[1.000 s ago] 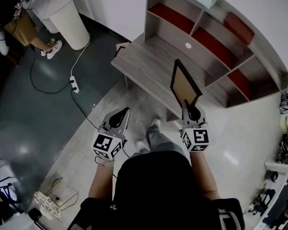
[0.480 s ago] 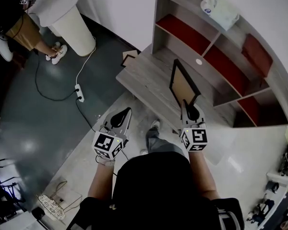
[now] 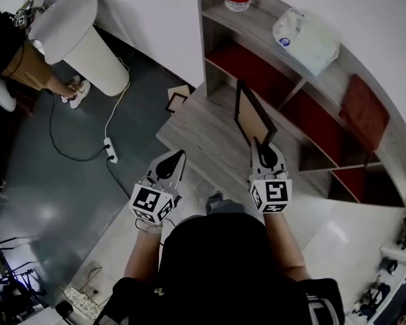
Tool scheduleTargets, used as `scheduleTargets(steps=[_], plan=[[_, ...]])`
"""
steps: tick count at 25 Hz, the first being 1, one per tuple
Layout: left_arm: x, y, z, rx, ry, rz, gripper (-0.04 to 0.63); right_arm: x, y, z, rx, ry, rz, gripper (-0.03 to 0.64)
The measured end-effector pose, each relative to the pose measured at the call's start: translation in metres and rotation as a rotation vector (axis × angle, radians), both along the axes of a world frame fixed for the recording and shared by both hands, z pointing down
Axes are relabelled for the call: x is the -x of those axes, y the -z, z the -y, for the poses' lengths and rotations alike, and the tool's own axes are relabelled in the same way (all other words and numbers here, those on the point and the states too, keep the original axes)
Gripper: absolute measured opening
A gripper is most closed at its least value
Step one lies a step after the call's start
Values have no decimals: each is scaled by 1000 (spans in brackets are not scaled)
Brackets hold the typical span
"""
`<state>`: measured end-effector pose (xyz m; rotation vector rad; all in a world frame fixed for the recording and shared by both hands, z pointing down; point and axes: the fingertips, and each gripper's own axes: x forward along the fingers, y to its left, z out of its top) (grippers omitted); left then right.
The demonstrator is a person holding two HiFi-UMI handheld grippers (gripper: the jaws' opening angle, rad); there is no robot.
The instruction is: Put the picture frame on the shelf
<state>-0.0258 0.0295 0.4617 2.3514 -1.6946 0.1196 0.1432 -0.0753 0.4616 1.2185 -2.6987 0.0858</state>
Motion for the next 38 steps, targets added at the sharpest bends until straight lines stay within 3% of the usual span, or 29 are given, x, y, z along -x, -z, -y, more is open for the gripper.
scheduleTargets(steps=[8,17,27,38], plan=[[4,-1,58,18,-11,10,9,14,5,56,-8,3,10,25],[16,0,89,19,-53,2,9,37,9,84,-13,-22,15,25],[63,1,127,0,-185,-33,9,73,19,99,-13,-135,5,25],[104,5,165,-22,-348,-61,9,122,39,109,-76,-265,-70,25]])
